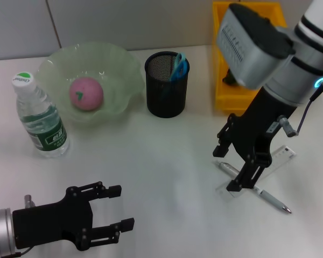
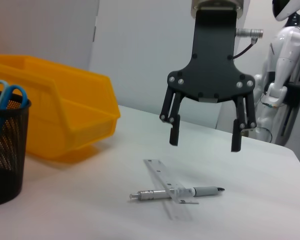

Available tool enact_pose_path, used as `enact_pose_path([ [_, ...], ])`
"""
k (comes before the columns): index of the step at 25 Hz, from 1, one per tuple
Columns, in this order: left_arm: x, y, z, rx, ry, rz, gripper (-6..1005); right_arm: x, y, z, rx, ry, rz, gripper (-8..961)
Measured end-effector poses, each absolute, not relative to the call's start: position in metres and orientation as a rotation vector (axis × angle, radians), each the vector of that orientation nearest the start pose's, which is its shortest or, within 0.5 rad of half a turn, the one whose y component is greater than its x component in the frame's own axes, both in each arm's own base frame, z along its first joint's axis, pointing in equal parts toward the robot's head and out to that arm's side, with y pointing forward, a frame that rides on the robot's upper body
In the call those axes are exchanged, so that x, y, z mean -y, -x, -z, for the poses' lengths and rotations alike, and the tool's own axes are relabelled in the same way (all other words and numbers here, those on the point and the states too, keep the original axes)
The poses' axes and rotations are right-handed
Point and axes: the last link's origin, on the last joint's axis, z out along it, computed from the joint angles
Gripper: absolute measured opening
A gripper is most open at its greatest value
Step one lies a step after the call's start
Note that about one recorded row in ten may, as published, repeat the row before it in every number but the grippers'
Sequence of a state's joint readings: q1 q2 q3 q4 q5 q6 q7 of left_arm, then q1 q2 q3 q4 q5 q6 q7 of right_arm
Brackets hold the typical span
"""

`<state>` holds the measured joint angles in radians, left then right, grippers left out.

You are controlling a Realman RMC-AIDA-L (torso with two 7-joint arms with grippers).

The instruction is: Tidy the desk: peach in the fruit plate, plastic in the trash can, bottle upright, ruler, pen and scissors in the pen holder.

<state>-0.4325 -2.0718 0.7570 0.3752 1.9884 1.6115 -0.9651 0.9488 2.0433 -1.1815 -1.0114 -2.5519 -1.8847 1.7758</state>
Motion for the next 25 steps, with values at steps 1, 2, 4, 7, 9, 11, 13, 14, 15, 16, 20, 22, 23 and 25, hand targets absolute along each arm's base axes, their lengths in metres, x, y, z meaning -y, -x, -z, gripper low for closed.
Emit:
enact_pose_path([
  [1,-0.256,0.293,0.050,0.453,2.860,0.784,753,-0.363,-0.134,-0.003,0.034,3.230,0.729,788],
  [2,-0.256,0.293,0.050,0.451,2.861,0.783,753,-0.363,-0.134,-0.001,0.061,3.226,0.759,788],
  [4,-0.257,0.294,0.051,0.451,2.860,0.777,753,-0.363,-0.133,0.002,0.114,3.214,0.808,787],
  [7,-0.258,0.295,0.051,0.461,2.851,0.765,753,-0.363,-0.135,0.006,0.193,3.193,0.872,787],
  [9,-0.259,0.296,0.051,0.469,2.846,0.759,753,-0.363,-0.136,0.008,0.244,3.180,0.906,787],
  [11,-0.259,0.296,0.053,0.488,2.843,0.756,753,-0.363,-0.136,0.011,0.313,3.161,0.950,787],
  [13,-0.259,0.296,0.053,0.495,2.841,0.756,753,-0.363,-0.136,0.012,0.334,3.154,0.963,787],
  [14,-0.259,0.296,0.053,0.500,2.838,0.756,753,-0.363,-0.136,0.014,0.357,3.146,0.977,787],
  [15,-0.259,0.296,0.053,0.502,2.837,0.756,753,-0.363,-0.137,0.015,0.373,3.141,0.987,787],
  [16,-0.259,0.296,0.053,0.503,2.835,0.756,753,-0.362,-0.138,0.019,0.415,3.132,1.014,787],
  [20,-0.260,0.297,0.052,0.506,2.830,0.758,753,-0.360,-0.141,0.023,0.464,3.119,1.040,787],
  [22,-0.259,0.297,0.053,0.512,2.827,0.758,753,-0.359,-0.142,0.026,0.486,3.114,1.051,787],
  [23,-0.259,0.298,0.053,0.513,2.826,0.759,753,-0.358,-0.142,0.027,0.495,3.113,1.059,787],
  [25,-0.258,0.298,0.053,0.519,2.824,0.761,753,-0.357,-0.143,0.029,0.508,3.114,1.073,786],
])
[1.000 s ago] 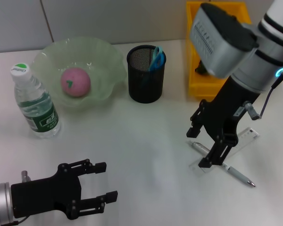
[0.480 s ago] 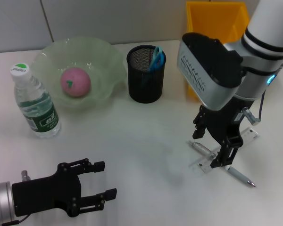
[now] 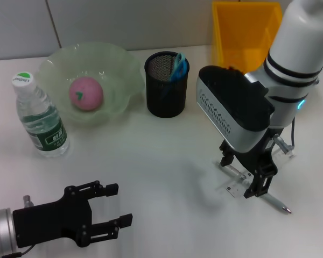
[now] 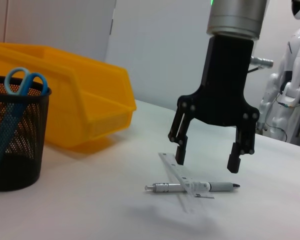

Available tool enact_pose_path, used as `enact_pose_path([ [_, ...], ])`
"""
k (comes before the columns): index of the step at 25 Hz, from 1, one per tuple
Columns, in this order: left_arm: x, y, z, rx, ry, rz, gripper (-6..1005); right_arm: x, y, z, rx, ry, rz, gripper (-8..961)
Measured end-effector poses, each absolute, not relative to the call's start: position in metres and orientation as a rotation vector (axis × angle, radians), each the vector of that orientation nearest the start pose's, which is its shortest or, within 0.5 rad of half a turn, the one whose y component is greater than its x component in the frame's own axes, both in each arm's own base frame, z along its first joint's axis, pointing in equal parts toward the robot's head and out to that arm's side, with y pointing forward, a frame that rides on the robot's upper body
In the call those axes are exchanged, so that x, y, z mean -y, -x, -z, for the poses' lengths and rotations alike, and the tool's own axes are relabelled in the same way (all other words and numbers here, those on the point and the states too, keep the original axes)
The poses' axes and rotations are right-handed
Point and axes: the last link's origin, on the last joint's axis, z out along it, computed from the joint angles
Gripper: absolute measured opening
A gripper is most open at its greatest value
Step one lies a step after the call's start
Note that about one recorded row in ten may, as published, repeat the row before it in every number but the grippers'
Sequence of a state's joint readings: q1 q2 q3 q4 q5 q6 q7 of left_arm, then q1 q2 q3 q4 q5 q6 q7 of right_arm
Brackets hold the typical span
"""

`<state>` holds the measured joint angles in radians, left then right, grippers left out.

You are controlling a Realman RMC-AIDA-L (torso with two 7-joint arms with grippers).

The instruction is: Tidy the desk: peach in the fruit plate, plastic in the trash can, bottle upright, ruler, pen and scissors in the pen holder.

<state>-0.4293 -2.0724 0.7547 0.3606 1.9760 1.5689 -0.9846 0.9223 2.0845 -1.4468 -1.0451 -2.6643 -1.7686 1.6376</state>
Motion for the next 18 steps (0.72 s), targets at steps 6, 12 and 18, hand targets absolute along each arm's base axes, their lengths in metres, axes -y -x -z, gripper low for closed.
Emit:
enact_pose_path([
  [6,-0.258,0.297,0.054,0.531,2.818,0.774,753,-0.352,-0.146,0.035,0.541,3.126,1.087,786],
  [12,-0.257,0.296,0.056,0.535,2.823,0.777,753,-0.350,-0.150,0.041,0.573,3.117,1.091,786],
  [18,-0.255,0.297,0.057,0.546,2.824,0.780,753,-0.349,-0.150,0.044,0.580,3.126,1.068,784],
])
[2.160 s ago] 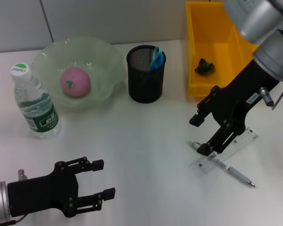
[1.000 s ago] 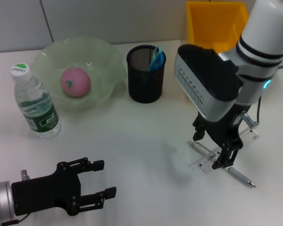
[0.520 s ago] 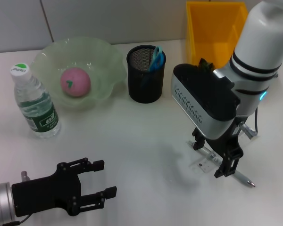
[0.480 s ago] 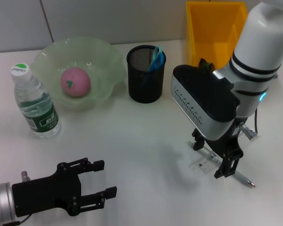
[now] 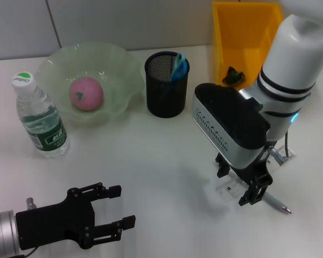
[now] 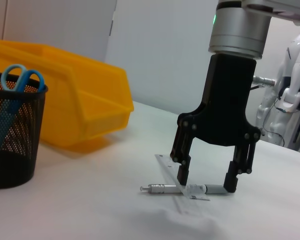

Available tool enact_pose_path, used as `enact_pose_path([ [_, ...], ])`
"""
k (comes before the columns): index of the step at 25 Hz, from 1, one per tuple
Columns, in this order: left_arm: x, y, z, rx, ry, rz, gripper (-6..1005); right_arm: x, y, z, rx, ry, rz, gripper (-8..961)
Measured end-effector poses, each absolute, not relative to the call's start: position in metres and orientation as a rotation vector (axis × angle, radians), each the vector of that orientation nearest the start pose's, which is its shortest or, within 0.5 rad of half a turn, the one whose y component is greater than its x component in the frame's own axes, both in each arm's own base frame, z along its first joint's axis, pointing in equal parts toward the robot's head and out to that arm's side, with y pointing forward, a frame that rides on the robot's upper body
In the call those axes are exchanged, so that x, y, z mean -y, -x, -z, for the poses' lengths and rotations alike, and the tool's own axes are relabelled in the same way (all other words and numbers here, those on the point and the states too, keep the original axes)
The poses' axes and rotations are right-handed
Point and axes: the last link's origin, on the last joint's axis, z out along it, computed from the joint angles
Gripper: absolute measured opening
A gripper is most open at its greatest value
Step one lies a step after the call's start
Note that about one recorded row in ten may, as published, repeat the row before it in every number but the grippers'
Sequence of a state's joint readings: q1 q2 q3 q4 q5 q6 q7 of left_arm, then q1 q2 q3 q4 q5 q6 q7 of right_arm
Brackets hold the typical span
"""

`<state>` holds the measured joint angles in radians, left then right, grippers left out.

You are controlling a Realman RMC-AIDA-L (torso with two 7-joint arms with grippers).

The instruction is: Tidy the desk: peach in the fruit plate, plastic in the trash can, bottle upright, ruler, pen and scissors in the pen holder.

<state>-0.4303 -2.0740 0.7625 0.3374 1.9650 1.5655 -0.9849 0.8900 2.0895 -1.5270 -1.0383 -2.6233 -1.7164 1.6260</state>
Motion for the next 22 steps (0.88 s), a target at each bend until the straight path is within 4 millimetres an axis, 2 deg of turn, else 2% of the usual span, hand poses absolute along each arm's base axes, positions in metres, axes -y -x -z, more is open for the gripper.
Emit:
enact_pose_path([
  [7,-0.254,0.297,0.058,0.560,2.819,0.794,753,-0.347,-0.156,0.053,0.636,3.095,1.106,694],
  [22,-0.252,0.296,0.059,0.574,2.811,0.814,753,-0.347,-0.163,0.059,0.652,3.082,1.126,695],
])
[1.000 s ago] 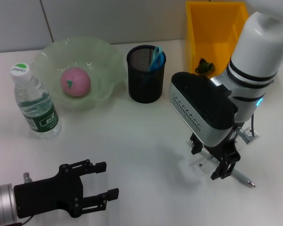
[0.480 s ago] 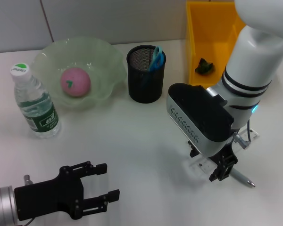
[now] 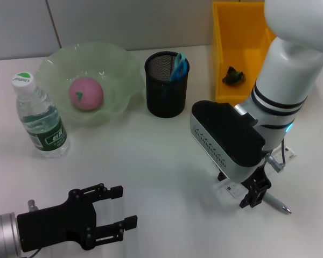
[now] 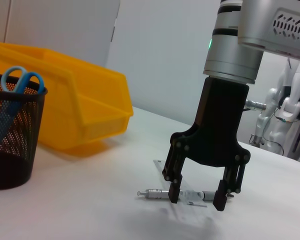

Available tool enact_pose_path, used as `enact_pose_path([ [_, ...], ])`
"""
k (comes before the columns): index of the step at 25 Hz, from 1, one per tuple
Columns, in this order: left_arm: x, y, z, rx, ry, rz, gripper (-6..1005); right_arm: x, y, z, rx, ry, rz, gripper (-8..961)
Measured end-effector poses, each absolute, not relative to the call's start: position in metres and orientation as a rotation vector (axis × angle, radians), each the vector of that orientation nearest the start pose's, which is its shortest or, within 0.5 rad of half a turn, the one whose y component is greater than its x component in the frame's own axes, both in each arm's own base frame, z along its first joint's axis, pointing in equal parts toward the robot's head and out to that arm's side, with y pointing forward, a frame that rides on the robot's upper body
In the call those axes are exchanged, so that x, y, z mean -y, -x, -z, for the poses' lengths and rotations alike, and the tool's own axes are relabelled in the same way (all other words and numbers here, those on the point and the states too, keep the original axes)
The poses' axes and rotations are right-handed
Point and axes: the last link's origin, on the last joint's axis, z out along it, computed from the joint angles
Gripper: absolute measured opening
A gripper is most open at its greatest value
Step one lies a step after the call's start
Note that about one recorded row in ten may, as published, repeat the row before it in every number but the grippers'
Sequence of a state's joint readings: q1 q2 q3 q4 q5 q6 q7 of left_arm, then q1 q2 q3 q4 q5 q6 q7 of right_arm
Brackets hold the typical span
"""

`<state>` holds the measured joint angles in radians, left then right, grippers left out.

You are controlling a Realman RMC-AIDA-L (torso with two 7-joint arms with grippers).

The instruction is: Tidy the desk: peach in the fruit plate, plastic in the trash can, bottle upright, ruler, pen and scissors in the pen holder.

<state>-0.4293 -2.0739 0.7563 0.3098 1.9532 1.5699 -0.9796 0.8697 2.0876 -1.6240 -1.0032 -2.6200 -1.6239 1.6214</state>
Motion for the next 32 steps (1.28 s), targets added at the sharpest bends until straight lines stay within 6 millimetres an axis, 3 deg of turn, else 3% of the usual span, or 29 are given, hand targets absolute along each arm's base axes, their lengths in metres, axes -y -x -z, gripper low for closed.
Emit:
enact_pose_path([
  [23,-0.2525,0.2951,0.0605,0.586,2.811,0.821,753,-0.3491,-0.1649,0.0610,0.674,3.065,1.135,694],
  [32,-0.2516,0.2950,0.0607,0.591,2.812,0.826,753,-0.3495,-0.1676,0.0618,0.662,3.065,1.135,530],
])
